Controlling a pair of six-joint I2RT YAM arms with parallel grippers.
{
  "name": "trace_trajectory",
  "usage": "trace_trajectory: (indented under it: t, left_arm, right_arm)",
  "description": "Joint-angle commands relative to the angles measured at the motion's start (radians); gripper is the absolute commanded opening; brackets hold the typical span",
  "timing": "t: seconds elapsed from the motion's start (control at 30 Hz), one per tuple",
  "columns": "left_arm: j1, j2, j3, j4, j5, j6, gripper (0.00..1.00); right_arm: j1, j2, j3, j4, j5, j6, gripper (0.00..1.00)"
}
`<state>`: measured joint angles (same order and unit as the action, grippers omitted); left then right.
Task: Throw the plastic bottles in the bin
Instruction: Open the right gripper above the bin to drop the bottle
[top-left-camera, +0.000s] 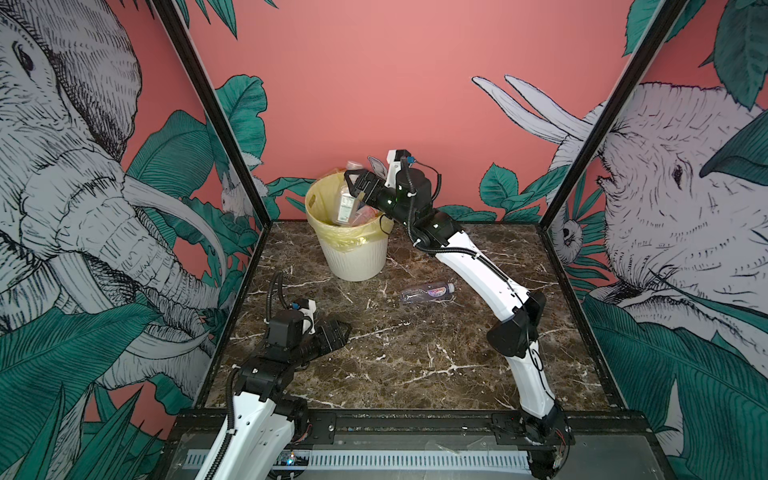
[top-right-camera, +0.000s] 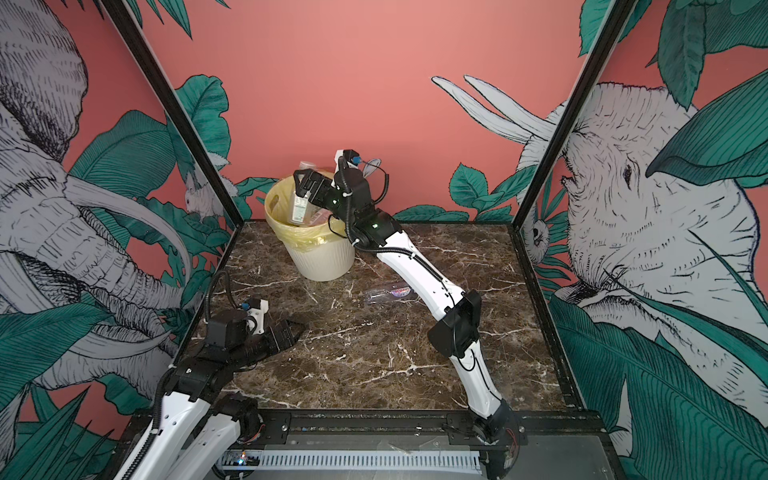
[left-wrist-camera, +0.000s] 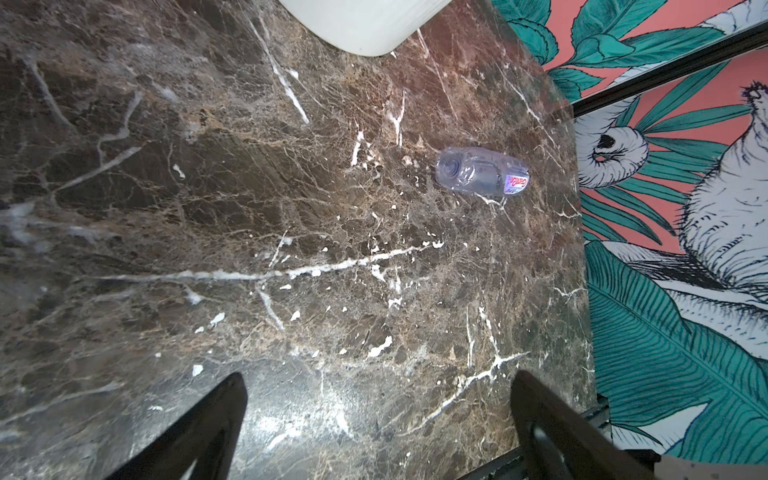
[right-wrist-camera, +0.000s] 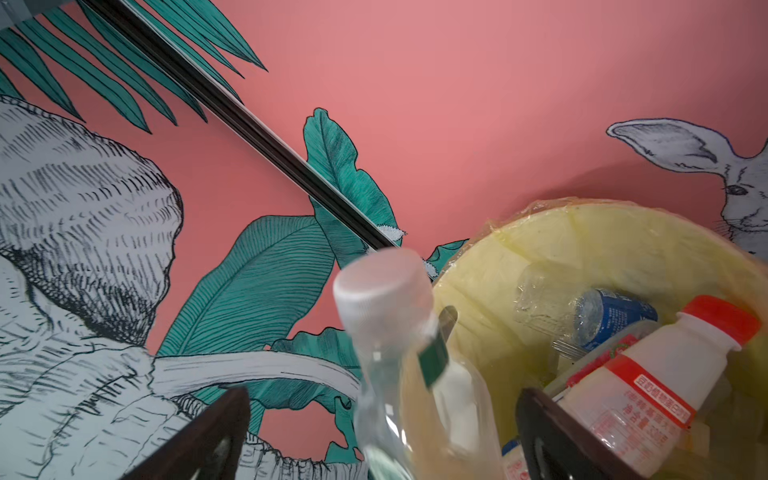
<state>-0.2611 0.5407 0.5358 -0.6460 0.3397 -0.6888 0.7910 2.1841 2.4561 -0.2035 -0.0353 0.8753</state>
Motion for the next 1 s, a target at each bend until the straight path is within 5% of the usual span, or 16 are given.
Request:
trace_trajectory:
  t: [0.0,0.43,0.6,0.97]
  left_arm:
    - [-0.001,-0.007,0.023,-0.017,-0.002,-0.012,0.99]
    - [-0.001,0.012,0.036,-0.006,0.019,-0.002,0.99]
    - [-0.001,-0.01,0.02,-0.011,0.011,-0.037,0.99]
    - [-0.004,0.031,0.042,0.004,0.033,-0.054,0.99]
  right_arm:
    - [0.005,-0.082,-0.005,-0.025,-0.041,-0.055,0.99]
    - [0.008,-0.664,-0.924,0.252,0.064,-0.064,0.99]
    - [0.002,-0.842,-1.204,0.232,0.154,-0.049,0.99]
    - [-0.009,-1.11,-1.528,0.017,0.283,0.001,0.99]
